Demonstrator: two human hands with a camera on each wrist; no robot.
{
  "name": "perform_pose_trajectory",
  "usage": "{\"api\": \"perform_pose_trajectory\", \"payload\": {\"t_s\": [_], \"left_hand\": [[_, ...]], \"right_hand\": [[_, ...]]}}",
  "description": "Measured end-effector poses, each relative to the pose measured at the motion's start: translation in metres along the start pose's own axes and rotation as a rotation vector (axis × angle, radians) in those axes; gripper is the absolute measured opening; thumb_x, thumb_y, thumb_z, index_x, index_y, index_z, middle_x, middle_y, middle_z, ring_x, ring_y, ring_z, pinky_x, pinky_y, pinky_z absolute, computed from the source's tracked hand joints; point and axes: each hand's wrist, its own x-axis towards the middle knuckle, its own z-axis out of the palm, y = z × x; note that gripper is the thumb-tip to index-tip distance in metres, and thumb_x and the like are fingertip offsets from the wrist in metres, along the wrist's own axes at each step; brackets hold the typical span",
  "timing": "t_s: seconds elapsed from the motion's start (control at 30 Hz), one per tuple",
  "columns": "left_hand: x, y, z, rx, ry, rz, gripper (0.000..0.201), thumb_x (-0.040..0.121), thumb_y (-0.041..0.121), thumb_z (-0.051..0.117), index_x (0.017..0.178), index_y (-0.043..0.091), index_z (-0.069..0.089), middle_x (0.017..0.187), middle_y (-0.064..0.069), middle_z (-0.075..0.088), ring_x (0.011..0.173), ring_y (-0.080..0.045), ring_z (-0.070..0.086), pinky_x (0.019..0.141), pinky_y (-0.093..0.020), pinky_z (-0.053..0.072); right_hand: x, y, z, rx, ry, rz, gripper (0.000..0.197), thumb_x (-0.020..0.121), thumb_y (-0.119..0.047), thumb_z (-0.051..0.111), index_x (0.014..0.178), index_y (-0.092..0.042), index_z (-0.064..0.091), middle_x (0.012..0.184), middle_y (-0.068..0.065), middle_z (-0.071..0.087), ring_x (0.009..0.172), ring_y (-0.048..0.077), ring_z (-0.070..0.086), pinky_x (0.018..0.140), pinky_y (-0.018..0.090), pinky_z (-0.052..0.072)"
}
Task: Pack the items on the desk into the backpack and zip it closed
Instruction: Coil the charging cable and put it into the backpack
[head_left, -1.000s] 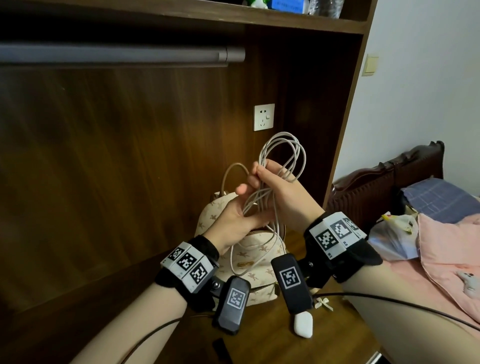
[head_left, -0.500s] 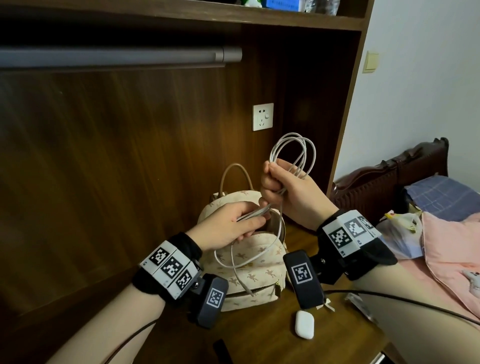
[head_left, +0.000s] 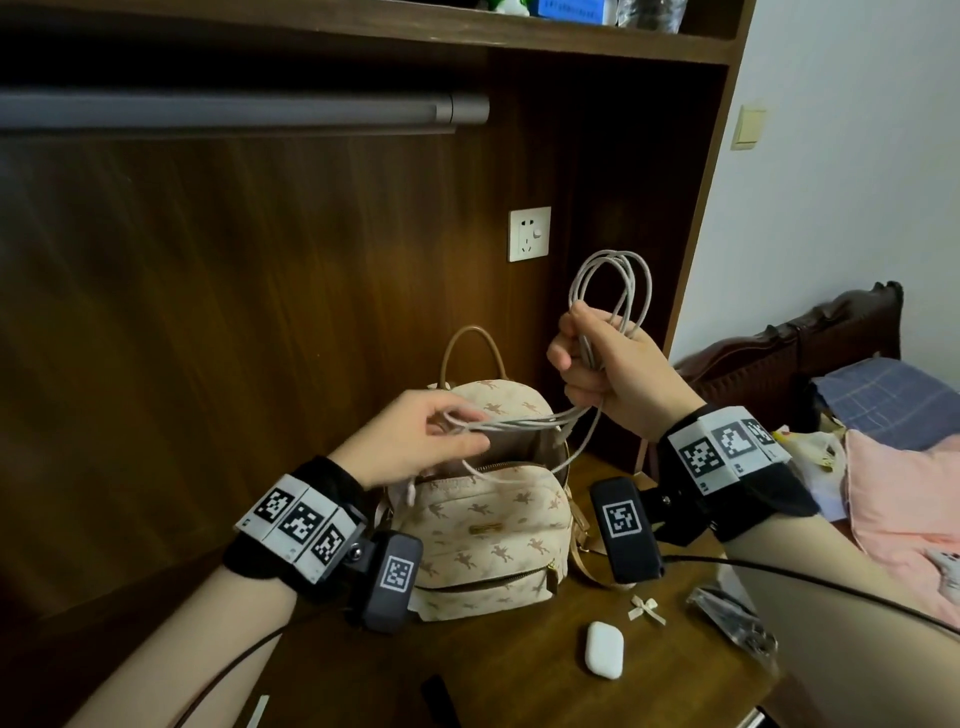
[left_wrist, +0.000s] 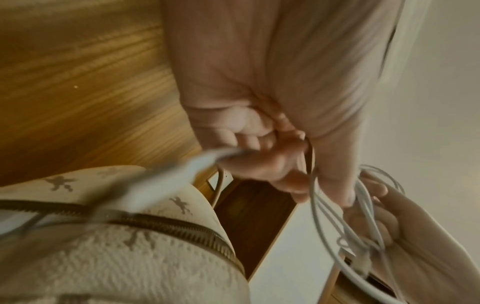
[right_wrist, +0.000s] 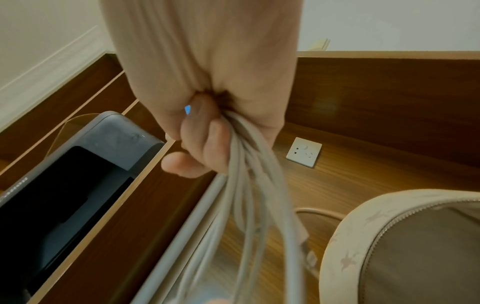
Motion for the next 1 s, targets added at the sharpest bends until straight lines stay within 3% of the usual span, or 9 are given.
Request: {"api": "perform_pose_trajectory", "payload": {"t_s": [0.23, 0.33, 0.47, 0.53, 0.63, 0.73, 0.8, 0.9, 1.0], "left_hand": [[0.008, 0.011, 0.004, -0.168, 0.191, 0.15, 0.017, 0.087, 0.001, 0.062, 0.09, 0.017, 0.068, 0.088, 0.006, 0.069, 0.082, 0.001, 0.064, 0.077, -0.014, 0.049], [0.014, 0.015, 0.009, -0.194, 0.248, 0.203, 0.015, 0.086, 0.001, 0.064, 0.086, 0.015, 0.067, 0.082, 0.006, 0.068, 0.08, -0.002, 0.063, 0.078, -0.017, 0.05], [0.025, 0.019, 0.022, -0.225, 0.296, 0.23, 0.018, 0.088, 0.006, 0.063, 0.081, 0.022, 0.065, 0.077, 0.01, 0.067, 0.075, -0.005, 0.063, 0.069, -0.022, 0.051], [0.03, 0.019, 0.029, -0.254, 0.336, 0.224, 0.02, 0.091, 0.009, 0.06, 0.08, 0.026, 0.063, 0.074, 0.012, 0.065, 0.069, -0.002, 0.061, 0.063, -0.019, 0.046], [0.034, 0.018, 0.037, -0.251, 0.391, 0.21, 0.014, 0.092, 0.026, 0.058, 0.084, 0.036, 0.065, 0.083, 0.013, 0.068, 0.082, -0.006, 0.065, 0.074, -0.029, 0.051], [0.036, 0.018, 0.04, -0.23, 0.411, 0.215, 0.01, 0.092, 0.028, 0.055, 0.092, 0.037, 0.06, 0.09, 0.011, 0.067, 0.089, -0.01, 0.065, 0.081, -0.036, 0.053], [0.034, 0.02, 0.042, -0.211, 0.434, 0.292, 0.011, 0.094, 0.02, 0.052, 0.093, 0.031, 0.05, 0.087, 0.006, 0.059, 0.08, -0.01, 0.06, 0.073, -0.031, 0.05], [0.032, 0.021, 0.043, -0.098, 0.481, 0.387, 0.018, 0.096, 0.014, 0.046, 0.09, 0.029, 0.042, 0.085, 0.005, 0.048, 0.076, -0.001, 0.051, 0.071, -0.017, 0.044], [0.035, 0.013, 0.039, -0.074, 0.499, 0.368, 0.009, 0.095, 0.03, 0.041, 0.093, 0.038, 0.043, 0.087, 0.006, 0.047, 0.08, -0.005, 0.049, 0.073, -0.021, 0.045]], "right_hand": [[-0.004, 0.016, 0.007, -0.47, -0.046, 0.098, 0.035, 0.089, -0.038, 0.057, 0.079, -0.004, 0.058, 0.064, 0.012, 0.048, 0.044, 0.014, 0.031, 0.039, 0.02, 0.025], [-0.007, 0.02, 0.015, -0.702, -0.134, 0.095, 0.034, 0.081, -0.028, 0.07, 0.095, 0.001, 0.06, 0.079, 0.014, 0.059, 0.07, 0.02, 0.056, 0.064, 0.026, 0.049], [-0.009, 0.025, 0.024, -0.712, -0.284, 0.137, 0.037, 0.074, -0.012, 0.077, 0.1, -0.029, 0.057, 0.095, -0.009, 0.065, 0.086, -0.005, 0.062, 0.079, 0.013, 0.049], [-0.008, 0.028, 0.024, -0.747, -0.262, 0.104, 0.039, 0.073, -0.011, 0.079, 0.103, -0.024, 0.059, 0.097, -0.007, 0.066, 0.087, -0.005, 0.062, 0.079, 0.011, 0.049], [-0.005, 0.03, 0.024, -0.722, -0.221, 0.064, 0.04, 0.073, -0.009, 0.078, 0.109, -0.01, 0.06, 0.105, 0.006, 0.067, 0.093, 0.007, 0.063, 0.083, 0.016, 0.051], [-0.003, 0.035, 0.025, -0.696, -0.168, 0.024, 0.021, 0.081, -0.006, 0.071, 0.099, -0.007, 0.061, 0.09, 0.005, 0.067, 0.08, 0.003, 0.064, 0.076, 0.017, 0.052], [-0.001, 0.039, 0.026, -0.679, -0.122, 0.003, 0.006, 0.086, -0.003, 0.063, 0.091, -0.001, 0.06, 0.079, 0.007, 0.062, 0.07, 0.005, 0.06, 0.069, 0.018, 0.05], [0.003, 0.043, 0.03, -0.598, -0.117, 0.031, 0.018, 0.086, 0.0, 0.06, 0.098, 0.013, 0.056, 0.084, 0.026, 0.059, 0.075, 0.025, 0.057, 0.072, 0.04, 0.05], [0.006, 0.043, 0.039, -0.511, -0.146, 0.078, 0.005, 0.087, 0.004, 0.054, 0.091, 0.006, 0.056, 0.078, 0.021, 0.057, 0.072, 0.024, 0.056, 0.067, 0.035, 0.048]]}}
